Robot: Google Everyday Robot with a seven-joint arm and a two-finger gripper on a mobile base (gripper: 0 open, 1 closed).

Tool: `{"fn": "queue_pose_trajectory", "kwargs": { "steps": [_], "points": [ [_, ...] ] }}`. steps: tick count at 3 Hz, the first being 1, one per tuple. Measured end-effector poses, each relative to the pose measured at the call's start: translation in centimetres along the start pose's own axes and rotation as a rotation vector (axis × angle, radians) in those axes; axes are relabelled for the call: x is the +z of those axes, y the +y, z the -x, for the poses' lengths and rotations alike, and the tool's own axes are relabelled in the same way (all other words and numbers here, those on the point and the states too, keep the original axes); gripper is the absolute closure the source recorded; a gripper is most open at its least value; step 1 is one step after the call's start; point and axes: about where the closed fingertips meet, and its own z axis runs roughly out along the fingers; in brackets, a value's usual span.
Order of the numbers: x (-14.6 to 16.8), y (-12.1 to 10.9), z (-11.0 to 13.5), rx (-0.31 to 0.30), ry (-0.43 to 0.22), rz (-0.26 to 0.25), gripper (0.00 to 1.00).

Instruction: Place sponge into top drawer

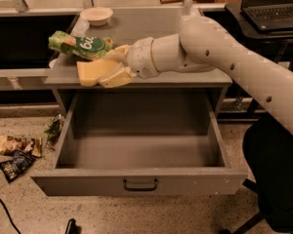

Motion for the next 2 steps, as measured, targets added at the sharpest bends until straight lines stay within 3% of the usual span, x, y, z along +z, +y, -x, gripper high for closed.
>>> {"fn": "queue_pose_trajectory", "kwargs": {
  "steps": [1,2],
  "points": [
    [4.1,2.7,-0.4,0.043,0.001,0.055,1.0],
    [6.4,4.8,-0.5,0.084,0.029,0.051,1.0]
  ]
}}
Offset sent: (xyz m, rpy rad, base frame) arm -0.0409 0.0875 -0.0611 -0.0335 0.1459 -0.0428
